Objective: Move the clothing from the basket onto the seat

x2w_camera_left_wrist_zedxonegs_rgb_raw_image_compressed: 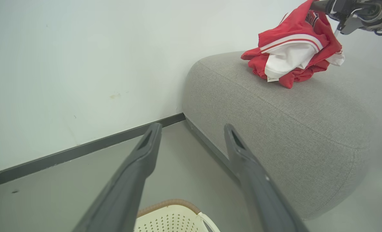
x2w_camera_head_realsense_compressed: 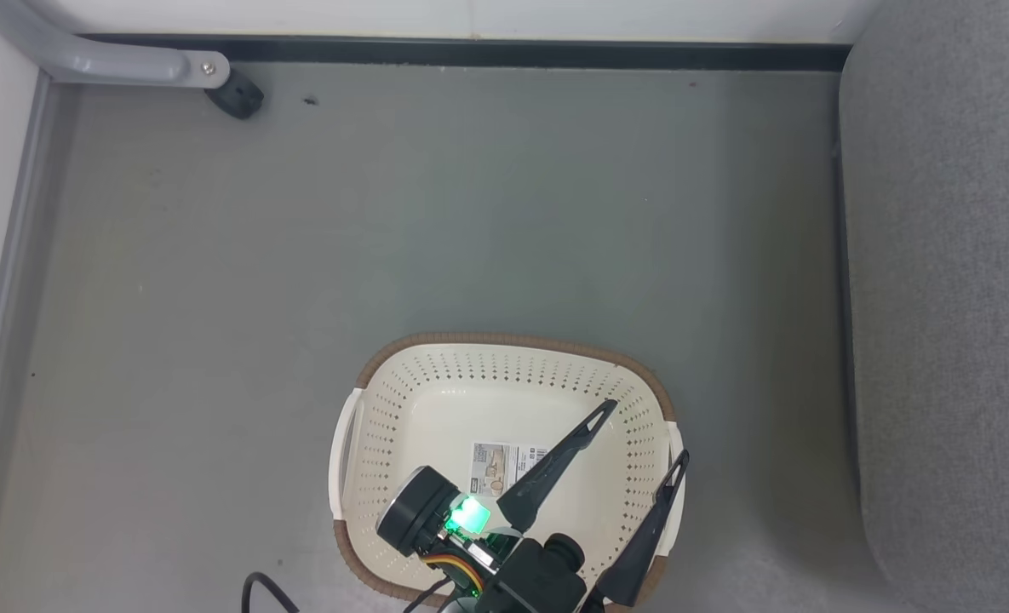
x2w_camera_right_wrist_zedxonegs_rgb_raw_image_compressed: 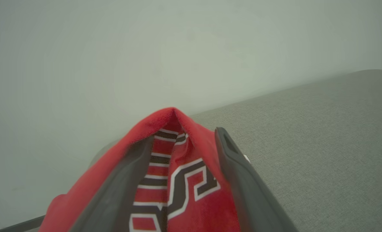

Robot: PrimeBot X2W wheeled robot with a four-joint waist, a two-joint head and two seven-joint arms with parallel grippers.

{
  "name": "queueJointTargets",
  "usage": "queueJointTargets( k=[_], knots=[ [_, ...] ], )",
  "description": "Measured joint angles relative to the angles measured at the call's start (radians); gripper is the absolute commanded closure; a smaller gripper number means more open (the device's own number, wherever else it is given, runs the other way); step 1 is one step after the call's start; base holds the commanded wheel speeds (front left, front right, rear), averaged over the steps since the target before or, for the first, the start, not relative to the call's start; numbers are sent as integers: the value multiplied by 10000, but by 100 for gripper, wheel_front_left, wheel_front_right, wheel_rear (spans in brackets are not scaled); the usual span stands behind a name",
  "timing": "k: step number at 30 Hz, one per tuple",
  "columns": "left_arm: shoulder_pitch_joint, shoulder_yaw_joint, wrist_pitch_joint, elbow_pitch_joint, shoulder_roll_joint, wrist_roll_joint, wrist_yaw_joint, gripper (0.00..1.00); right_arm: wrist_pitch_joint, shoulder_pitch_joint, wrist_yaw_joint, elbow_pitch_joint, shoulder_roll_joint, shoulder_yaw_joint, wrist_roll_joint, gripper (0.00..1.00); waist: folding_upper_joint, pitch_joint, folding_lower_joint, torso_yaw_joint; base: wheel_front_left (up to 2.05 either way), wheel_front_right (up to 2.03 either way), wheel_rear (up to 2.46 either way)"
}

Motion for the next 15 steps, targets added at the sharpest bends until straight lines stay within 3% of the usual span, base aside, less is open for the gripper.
queueJointTargets(
  k=[15],
  knots=[
    [1, 207, -161, 614, 2, -341, 0, 0, 826, -35, 0, 38, 198, 1030, 274, 0, 0, -753, 0, -235, 0, 0, 0]
  ],
)
